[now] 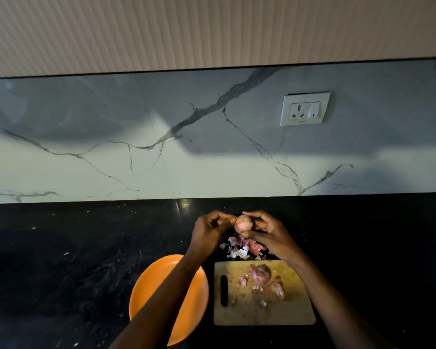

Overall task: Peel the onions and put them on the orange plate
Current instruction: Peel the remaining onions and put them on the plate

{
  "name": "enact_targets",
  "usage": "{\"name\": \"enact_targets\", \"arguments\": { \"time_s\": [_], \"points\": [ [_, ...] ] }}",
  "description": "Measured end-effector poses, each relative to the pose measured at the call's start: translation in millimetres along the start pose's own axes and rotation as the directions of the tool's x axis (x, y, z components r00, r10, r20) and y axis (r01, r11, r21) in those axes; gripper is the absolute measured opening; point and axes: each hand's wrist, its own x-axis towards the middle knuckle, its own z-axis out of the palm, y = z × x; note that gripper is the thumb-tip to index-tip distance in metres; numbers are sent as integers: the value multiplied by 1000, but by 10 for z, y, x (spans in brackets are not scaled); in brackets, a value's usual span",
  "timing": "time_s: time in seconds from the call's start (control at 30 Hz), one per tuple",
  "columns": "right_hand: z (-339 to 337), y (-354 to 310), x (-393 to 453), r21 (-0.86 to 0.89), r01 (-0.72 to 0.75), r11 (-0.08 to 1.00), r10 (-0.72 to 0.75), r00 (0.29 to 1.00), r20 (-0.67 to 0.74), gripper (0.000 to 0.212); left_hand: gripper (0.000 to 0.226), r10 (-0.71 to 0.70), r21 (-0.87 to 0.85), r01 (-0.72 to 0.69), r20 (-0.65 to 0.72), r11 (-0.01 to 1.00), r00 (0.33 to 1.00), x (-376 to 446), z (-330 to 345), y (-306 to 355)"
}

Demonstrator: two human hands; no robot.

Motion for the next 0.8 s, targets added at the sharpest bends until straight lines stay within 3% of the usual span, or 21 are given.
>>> {"name": "enact_targets", "arguments": {
  "time_s": [0.27, 0.43, 0.8],
  "points": [
    [37, -41, -54, 136, -101, 986, 91, 993, 73, 40, 8, -43, -29, 40, -77, 999, 996, -17, 70, -54],
    [87, -54, -6, 240, -106, 965, 99, 994, 39, 31, 11, -62, -44, 58, -94, 997, 994, -17, 118, -35],
    [50, -19, 39, 171, -79, 982, 81, 997, -7, 52, 20, -150, -265, 144, -1, 954, 989, -60, 99, 30]
  ]
}}
